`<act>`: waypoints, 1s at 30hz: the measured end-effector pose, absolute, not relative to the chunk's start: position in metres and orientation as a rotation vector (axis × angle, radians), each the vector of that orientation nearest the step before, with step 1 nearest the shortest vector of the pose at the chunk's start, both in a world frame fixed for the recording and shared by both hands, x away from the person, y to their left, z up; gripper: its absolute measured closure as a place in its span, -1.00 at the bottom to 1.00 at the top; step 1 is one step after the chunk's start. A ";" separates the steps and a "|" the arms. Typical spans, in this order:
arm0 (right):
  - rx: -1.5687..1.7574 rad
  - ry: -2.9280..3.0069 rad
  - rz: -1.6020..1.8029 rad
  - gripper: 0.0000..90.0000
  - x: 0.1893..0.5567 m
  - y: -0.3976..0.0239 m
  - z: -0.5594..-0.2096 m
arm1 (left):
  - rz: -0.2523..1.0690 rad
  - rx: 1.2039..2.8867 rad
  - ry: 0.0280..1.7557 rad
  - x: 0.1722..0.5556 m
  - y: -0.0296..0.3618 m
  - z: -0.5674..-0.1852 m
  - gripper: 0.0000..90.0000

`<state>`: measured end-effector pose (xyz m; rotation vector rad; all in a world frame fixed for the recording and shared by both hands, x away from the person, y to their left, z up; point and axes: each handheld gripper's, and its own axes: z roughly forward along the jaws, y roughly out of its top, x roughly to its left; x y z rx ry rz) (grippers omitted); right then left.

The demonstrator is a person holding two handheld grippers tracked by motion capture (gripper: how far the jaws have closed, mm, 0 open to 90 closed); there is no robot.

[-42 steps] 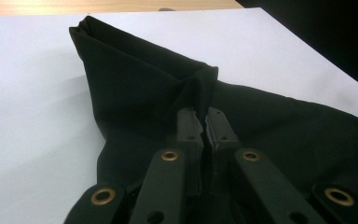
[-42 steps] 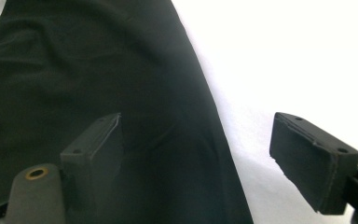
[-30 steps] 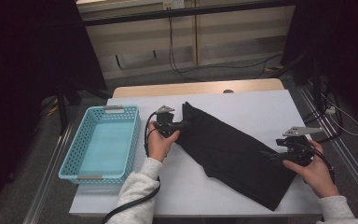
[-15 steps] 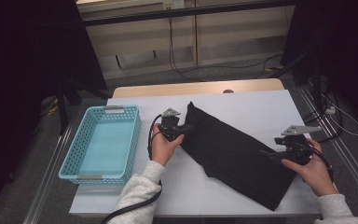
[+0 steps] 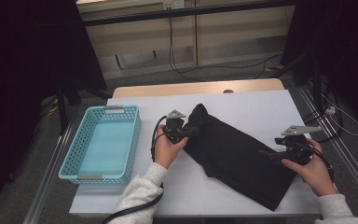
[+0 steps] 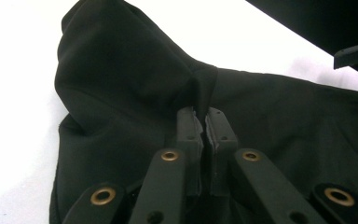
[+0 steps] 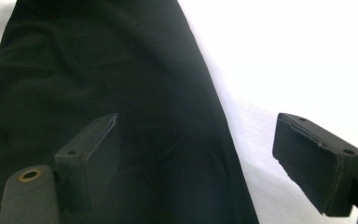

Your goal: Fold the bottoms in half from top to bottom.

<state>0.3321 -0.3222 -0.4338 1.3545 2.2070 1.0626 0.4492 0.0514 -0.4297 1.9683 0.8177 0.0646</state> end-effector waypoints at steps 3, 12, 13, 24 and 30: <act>1.352 2.209 1.063 -0.66 0.332 -0.322 -0.434 | 0.055 1.976 0.817 0.448 0.049 -0.432 0.91; 1.351 2.210 1.062 -0.66 0.332 -0.322 -0.434 | 0.052 1.969 0.801 0.446 0.046 -0.429 0.91; 1.351 2.209 1.063 -0.66 0.332 -0.322 -0.433 | 0.048 1.977 0.796 0.445 0.046 -0.428 0.91; 1.351 2.209 1.062 -0.66 0.331 -0.322 -0.434 | 0.024 1.975 0.780 0.443 0.041 -0.425 0.91; 1.351 2.207 1.065 -0.66 0.331 -0.322 -0.433 | 0.009 1.972 0.780 0.441 0.039 -0.425 0.91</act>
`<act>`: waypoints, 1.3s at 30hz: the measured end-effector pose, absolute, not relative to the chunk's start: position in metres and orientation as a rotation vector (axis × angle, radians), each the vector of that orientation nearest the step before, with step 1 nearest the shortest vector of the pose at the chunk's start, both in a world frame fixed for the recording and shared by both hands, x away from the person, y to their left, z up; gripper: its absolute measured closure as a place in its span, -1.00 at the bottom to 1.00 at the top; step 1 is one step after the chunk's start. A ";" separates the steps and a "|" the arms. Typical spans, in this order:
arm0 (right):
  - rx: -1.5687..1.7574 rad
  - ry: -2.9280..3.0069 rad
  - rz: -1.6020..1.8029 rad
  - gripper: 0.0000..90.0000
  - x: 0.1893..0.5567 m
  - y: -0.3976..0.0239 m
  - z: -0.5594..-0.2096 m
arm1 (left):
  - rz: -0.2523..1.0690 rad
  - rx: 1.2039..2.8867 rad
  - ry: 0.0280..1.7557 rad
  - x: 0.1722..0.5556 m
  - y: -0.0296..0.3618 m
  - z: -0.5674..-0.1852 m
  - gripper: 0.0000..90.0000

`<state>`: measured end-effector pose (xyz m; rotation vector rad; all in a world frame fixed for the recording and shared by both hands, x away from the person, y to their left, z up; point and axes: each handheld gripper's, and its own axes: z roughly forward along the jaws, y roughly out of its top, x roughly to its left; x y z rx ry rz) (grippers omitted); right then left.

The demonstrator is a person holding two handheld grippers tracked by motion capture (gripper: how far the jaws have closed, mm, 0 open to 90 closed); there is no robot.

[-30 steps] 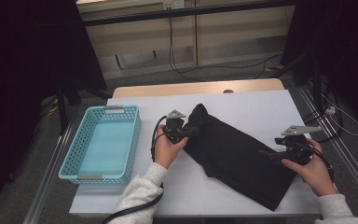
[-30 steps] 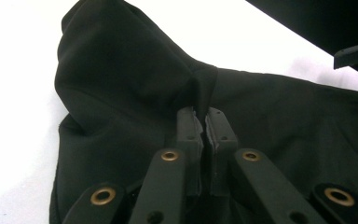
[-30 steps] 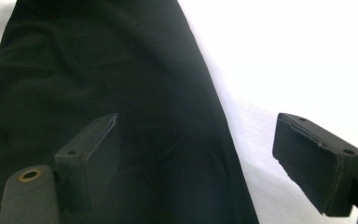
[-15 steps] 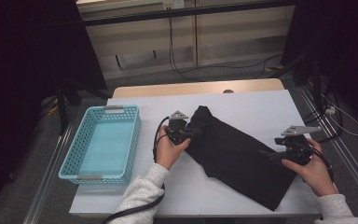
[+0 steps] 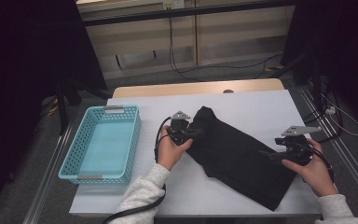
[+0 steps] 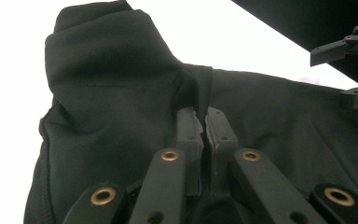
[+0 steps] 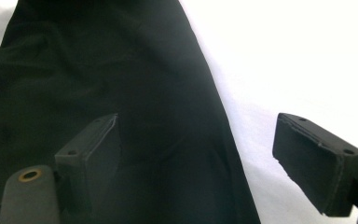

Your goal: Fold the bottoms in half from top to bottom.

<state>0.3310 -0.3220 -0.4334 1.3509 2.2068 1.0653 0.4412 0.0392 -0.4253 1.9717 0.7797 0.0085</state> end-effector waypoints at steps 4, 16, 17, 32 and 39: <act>1.350 2.209 1.063 -0.66 0.331 -0.322 -0.433 | 0.005 1.973 0.771 0.441 0.038 -0.425 0.92; 1.347 2.210 1.060 -0.66 0.330 -0.321 -0.433 | -0.013 1.987 0.734 0.434 0.030 -0.421 0.92; 1.345 2.211 1.059 -0.66 0.330 -0.321 -0.433 | -0.014 1.987 0.732 0.433 0.029 -0.421 0.92; 1.338 2.204 1.063 -0.66 0.329 -0.321 -0.432 | -0.034 1.996 0.697 0.428 0.021 -0.419 0.92; 1.329 2.201 1.066 -0.66 0.328 -0.321 -0.431 | -0.045 1.986 0.678 0.423 0.017 -0.415 0.92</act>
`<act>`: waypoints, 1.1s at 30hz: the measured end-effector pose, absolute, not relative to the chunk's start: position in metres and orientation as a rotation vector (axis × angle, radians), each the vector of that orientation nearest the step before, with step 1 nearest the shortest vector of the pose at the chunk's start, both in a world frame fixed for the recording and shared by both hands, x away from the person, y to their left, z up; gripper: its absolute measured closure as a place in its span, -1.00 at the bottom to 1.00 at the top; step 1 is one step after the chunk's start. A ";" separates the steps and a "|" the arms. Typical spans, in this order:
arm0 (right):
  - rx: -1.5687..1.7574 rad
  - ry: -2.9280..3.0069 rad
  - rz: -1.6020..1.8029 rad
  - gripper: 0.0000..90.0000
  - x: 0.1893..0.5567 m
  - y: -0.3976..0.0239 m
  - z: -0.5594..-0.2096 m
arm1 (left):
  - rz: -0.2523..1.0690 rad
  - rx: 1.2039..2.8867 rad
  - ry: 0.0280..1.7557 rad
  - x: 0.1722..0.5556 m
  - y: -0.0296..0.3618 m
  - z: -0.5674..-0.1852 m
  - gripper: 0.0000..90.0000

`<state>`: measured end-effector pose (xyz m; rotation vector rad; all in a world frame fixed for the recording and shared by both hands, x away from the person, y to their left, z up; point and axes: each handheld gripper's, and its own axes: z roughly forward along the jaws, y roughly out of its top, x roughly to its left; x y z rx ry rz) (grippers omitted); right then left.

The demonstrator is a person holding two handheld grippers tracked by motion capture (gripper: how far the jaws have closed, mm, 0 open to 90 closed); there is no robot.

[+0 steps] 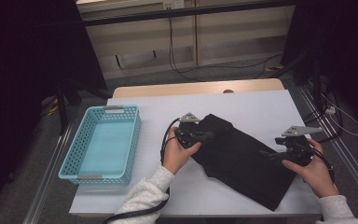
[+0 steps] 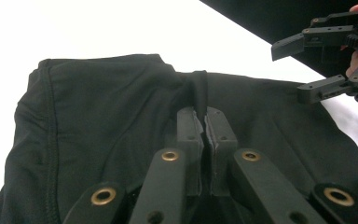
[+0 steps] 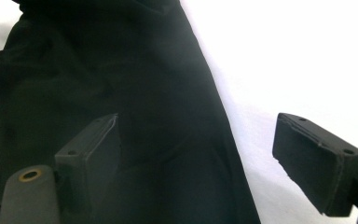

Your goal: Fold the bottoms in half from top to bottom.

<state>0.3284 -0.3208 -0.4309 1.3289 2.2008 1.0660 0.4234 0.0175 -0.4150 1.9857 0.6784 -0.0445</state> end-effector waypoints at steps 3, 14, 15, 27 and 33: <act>1.326 2.201 1.066 -0.66 0.328 -0.321 -0.431 | -0.050 1.999 0.664 0.421 0.016 -0.414 0.92; 1.322 2.203 1.068 -0.66 0.328 -0.320 -0.431 | -0.063 2.009 0.637 0.415 0.010 -0.412 0.93; 1.322 2.203 1.068 -0.66 0.328 -0.320 -0.431 | -0.066 2.008 0.637 0.415 0.010 -0.413 0.93; 1.323 2.206 1.067 -0.66 0.328 -0.320 -0.431 | -0.083 2.013 0.636 0.413 0.008 -0.414 0.93; 1.323 2.206 1.070 -0.66 0.328 -0.320 -0.431 | -0.085 2.016 0.615 0.409 0.004 -0.411 0.93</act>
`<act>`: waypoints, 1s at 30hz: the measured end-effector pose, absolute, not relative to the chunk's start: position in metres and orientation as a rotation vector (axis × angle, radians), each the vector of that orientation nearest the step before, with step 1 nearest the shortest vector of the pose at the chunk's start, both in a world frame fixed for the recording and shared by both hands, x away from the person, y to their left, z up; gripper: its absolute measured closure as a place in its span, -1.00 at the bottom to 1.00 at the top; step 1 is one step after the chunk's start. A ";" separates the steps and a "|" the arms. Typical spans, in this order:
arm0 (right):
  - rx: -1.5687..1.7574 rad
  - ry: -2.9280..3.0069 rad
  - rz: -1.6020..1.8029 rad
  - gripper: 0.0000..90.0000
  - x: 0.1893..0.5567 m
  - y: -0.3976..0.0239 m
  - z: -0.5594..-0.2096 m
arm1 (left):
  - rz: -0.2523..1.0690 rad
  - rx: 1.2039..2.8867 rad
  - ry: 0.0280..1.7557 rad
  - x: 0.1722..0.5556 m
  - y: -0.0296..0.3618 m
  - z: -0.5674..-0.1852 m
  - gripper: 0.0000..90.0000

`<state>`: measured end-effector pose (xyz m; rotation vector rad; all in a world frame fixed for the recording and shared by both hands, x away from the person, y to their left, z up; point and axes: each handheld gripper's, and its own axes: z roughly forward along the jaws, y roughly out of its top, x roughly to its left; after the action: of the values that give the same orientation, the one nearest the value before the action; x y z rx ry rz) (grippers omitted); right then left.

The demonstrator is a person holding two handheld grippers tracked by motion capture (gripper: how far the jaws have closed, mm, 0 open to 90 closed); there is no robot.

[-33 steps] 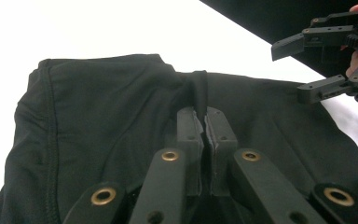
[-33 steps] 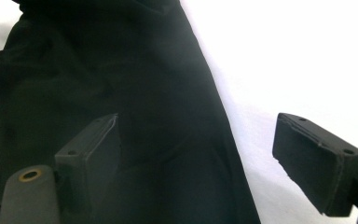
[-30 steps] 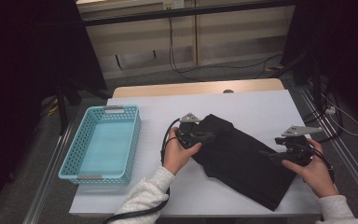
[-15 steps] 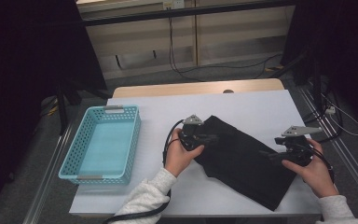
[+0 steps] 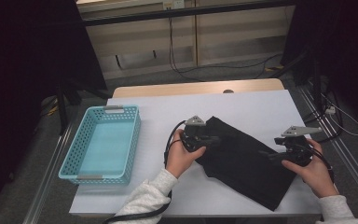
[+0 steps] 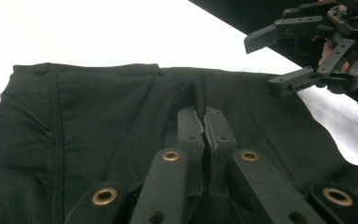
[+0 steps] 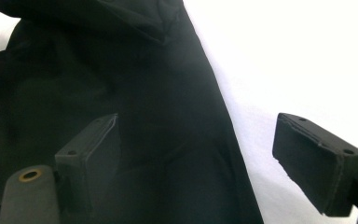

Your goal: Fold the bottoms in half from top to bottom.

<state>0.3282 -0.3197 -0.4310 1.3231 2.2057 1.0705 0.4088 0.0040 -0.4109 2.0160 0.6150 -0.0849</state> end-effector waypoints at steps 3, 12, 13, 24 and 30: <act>1.324 2.208 1.070 -0.66 0.328 -0.319 -0.431 | -0.094 2.015 0.607 0.406 0.002 -0.410 0.93; 1.318 2.211 1.071 -0.66 0.328 -0.318 -0.431 | -0.129 2.042 0.609 0.404 -0.004 -0.417 0.93; 1.308 2.216 1.072 -0.66 0.328 -0.316 -0.431 | -0.132 2.039 0.612 0.404 -0.004 -0.418 0.93; 1.287 2.226 1.076 -0.66 0.327 -0.312 -0.431 | -0.183 2.034 0.656 0.407 -0.001 -0.421 0.64; 1.254 2.241 1.089 -0.66 0.327 -0.306 -0.430 | -0.179 2.024 0.701 0.414 0.007 -0.416 0.22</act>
<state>0.3266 -0.3060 -0.4299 1.2541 2.2410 1.0889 0.4137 0.0074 -0.4163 2.0240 0.7008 -0.1786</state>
